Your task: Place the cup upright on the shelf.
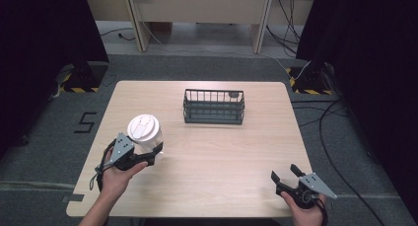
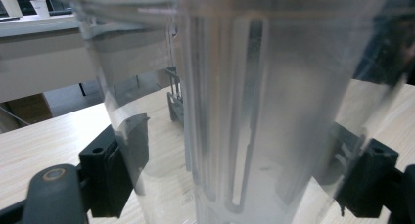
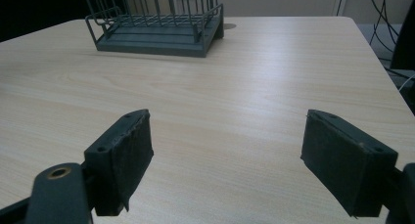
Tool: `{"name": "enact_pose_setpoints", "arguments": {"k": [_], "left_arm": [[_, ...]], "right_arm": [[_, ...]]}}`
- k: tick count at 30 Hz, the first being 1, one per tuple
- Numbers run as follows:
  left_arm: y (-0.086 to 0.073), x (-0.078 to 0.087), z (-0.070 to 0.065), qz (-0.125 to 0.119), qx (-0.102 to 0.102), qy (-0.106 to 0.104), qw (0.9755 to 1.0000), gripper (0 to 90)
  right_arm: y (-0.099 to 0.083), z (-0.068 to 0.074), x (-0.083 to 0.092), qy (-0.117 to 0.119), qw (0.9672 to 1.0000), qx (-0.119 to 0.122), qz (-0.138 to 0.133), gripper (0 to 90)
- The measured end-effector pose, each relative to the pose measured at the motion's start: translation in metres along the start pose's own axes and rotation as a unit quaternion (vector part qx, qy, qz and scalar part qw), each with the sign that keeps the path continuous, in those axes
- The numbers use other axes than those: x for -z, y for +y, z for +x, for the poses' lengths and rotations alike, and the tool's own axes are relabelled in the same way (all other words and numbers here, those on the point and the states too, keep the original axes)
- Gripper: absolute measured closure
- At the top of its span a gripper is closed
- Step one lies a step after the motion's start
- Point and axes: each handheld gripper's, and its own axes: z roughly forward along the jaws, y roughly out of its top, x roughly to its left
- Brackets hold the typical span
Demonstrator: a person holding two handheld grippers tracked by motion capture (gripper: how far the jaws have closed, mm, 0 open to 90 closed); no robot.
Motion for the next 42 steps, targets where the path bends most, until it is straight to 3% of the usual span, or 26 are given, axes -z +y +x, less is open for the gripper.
{"name": "enact_pose_setpoints", "arguments": {"k": [29,42], "left_arm": [[0.018,-0.023,0.001,-0.016,-0.006,-0.006,0.9998,17.4],[0.027,-0.042,-0.005,-0.017,-0.012,-0.017,0.9996,17.4]], "right_arm": [[0.0,-0.001,0.0,0.001,1.0,0.0,0.002,20.2],[0.0,-0.001,0.0,0.003,1.0,-0.006,0.002,20.4]]}}
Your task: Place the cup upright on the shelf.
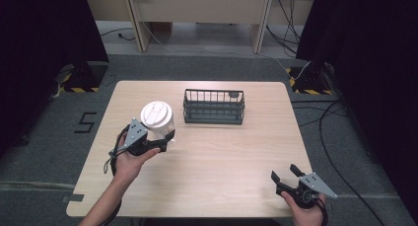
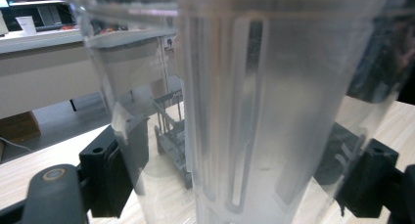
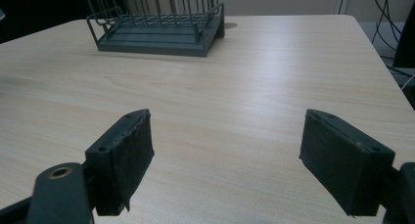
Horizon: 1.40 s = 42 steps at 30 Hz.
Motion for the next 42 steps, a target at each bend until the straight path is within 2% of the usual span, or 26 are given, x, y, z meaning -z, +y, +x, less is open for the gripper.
{"name": "enact_pose_setpoints", "arguments": {"k": [21,42], "left_arm": [[0.017,-0.024,-0.008,-0.009,-0.01,-0.015,0.9998,17.4],[0.03,-0.043,-0.008,-0.012,-0.019,-0.019,0.9996,17.4]], "right_arm": [[0.0,0.0,0.0,0.001,1.0,0.0,0.0,20.5],[0.0,-0.001,0.0,0.003,1.0,-0.002,0.001,20.5]]}}
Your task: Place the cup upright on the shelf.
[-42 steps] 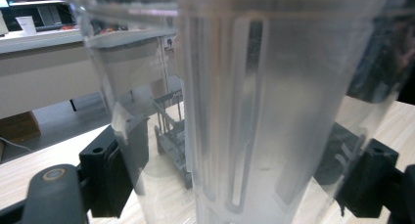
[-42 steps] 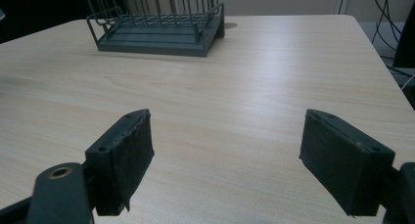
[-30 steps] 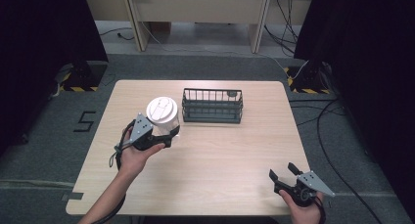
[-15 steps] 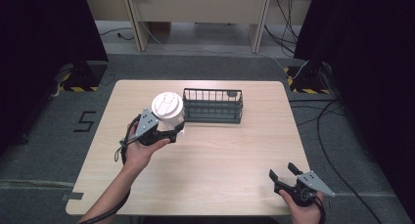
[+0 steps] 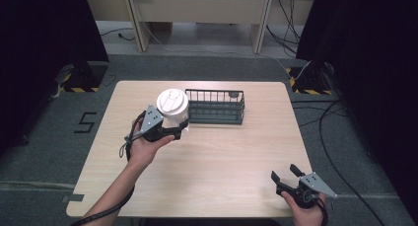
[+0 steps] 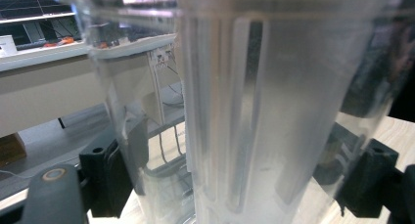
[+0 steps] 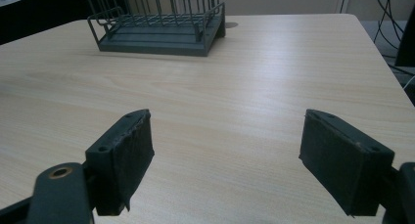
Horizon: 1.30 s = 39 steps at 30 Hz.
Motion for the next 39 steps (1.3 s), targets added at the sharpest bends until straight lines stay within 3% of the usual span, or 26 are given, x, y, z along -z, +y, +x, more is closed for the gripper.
{"name": "enact_pose_setpoints", "arguments": {"k": [26,39], "left_arm": [[0.021,-0.029,-0.001,-0.015,-0.009,-0.005,0.9998,17.4],[0.024,-0.047,-0.001,-0.01,0.0,-0.007,0.9999,17.4]], "right_arm": [[0.0,-0.001,0.0,0.001,1.0,-0.002,0.001,20.5],[0.0,-0.001,0.0,0.0,1.0,0.0,0.0,20.5]]}}
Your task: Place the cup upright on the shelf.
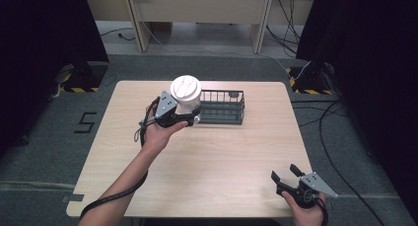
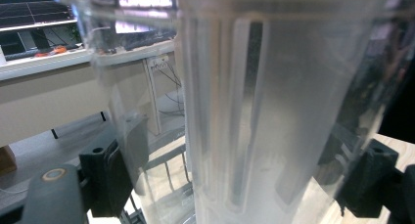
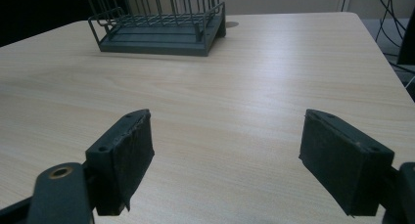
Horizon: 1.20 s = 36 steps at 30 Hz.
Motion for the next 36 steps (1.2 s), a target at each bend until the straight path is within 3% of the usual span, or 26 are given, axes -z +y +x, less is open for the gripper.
{"name": "enact_pose_setpoints", "arguments": {"k": [36], "left_arm": [[0.022,-0.042,0.006,0.0,-0.002,0.003,1.0,17.4]], "right_arm": [[0.0,0.0,0.0,0.005,1.0,-0.005,0.001,20.5]]}}
